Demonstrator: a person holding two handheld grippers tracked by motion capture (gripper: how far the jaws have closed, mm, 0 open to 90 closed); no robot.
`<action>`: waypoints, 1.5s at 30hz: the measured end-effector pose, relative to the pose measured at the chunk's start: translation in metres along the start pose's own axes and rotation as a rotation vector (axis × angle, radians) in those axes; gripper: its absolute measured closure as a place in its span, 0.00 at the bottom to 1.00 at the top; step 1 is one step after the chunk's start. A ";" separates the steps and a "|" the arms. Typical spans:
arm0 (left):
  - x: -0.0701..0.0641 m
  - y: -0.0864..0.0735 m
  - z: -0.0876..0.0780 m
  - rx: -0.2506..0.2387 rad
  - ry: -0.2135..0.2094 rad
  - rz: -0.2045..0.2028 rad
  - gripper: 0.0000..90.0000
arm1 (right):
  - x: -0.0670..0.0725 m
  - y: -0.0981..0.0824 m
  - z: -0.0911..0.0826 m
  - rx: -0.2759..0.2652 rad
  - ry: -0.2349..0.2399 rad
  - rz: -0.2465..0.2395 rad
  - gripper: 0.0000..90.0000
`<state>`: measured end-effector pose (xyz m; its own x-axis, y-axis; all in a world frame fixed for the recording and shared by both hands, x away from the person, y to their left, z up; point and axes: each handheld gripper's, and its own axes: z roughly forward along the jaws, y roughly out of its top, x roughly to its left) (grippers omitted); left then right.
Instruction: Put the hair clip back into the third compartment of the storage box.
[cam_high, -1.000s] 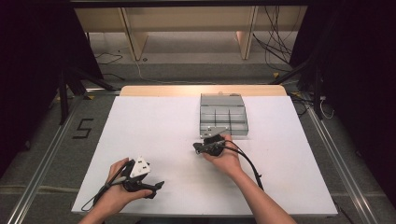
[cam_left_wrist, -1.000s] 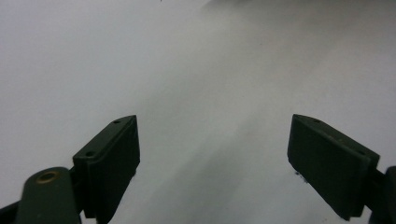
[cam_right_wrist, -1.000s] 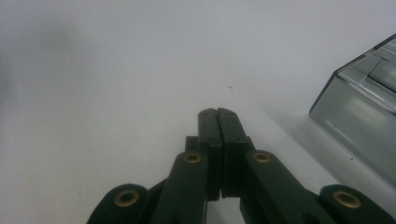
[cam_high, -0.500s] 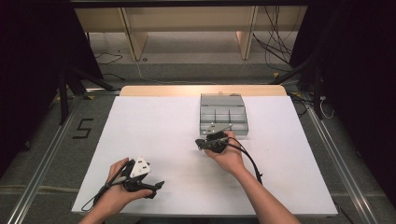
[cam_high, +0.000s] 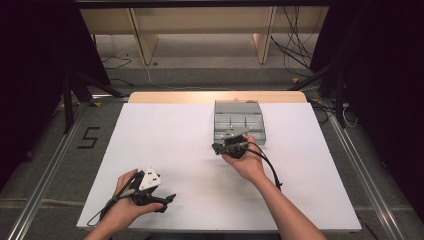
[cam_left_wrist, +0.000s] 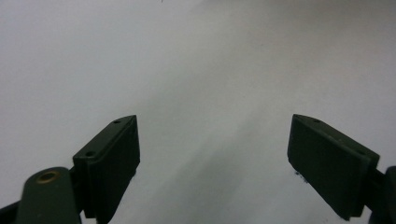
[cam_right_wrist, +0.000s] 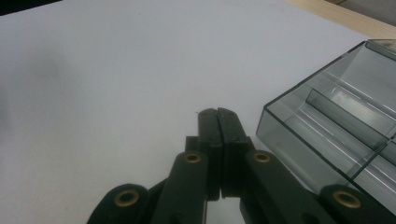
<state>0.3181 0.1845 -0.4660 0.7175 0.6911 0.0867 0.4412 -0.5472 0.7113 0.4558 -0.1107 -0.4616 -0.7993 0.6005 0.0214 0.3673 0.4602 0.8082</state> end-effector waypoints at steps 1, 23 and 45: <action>0.000 0.000 0.000 0.000 0.000 0.000 0.19 | 0.000 0.000 0.000 0.000 0.000 0.000 1.00; 0.000 0.000 0.000 -0.004 0.003 -0.006 0.19 | -0.015 0.012 -0.012 -0.018 -0.037 0.007 1.00; 0.001 0.000 -0.001 -0.003 0.003 -0.008 0.19 | -0.031 0.019 -0.022 -0.029 -0.073 0.029 1.00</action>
<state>0.3183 0.1858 -0.4659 0.7122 0.6971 0.0829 0.4454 -0.5400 0.7142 0.4767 -0.1346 -0.4344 -0.7513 0.6600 0.0029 0.3750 0.4233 0.8247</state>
